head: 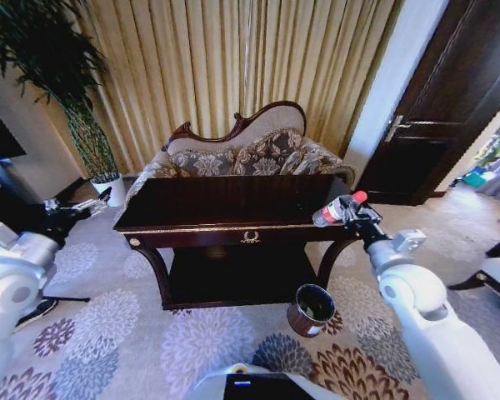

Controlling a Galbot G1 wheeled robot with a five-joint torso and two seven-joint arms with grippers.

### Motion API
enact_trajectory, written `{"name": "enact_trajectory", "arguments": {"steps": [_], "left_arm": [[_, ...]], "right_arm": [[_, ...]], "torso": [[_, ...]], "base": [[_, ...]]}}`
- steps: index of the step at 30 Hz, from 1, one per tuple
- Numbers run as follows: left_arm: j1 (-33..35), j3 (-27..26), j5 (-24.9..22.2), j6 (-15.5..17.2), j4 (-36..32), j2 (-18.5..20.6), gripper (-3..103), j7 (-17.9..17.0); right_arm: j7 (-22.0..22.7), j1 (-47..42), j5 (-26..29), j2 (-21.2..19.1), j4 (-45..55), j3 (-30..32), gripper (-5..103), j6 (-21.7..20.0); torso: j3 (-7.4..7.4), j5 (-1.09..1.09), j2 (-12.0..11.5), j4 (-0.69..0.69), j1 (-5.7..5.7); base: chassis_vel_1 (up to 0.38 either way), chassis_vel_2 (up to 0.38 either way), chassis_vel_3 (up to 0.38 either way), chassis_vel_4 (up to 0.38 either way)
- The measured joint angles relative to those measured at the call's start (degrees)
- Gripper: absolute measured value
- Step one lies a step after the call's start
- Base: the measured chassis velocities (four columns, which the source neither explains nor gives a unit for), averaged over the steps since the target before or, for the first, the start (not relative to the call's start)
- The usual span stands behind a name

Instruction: Move to the front of the table and place the trash on the table into the trash bin.

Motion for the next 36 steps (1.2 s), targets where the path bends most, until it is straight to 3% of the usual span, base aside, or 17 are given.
{"name": "enact_trajectory", "arguments": {"steps": [6,13,27,36], "left_arm": [[-0.38,0.49,0.38,-0.10,0.23,-0.95,100,-0.01],[-0.01,1.61,1.98,-0.22,-0.94,-3.31,100,0.00],[0.62,1.25,2.58,0.34,-2.12,-3.63,100,-1.18],[1.15,1.24,2.70,0.65,-2.73,-3.79,100,-1.59]], "right_arm": [[-2.41,-4.72,-3.43,2.18,-3.16,0.52,28,0.69],[-4.32,-4.17,-7.71,5.77,-14.15,-2.95,28,4.83],[-7.91,8.18,-16.37,10.83,-51.80,-9.35,28,17.29],[-7.27,13.22,-16.75,11.45,-64.50,-11.13,28,20.80]], "torso": [[-0.01,0.00,0.01,-0.02,-0.01],[-0.02,0.00,0.01,0.01,-0.02],[-0.01,0.02,0.01,-0.01,-0.02],[-0.02,-0.01,0.02,0.00,-0.02]], "base": [[0.000,0.000,0.000,0.000],[0.000,0.000,0.000,0.000],[0.000,0.000,0.000,0.000],[0.000,0.000,0.000,0.000]]}}
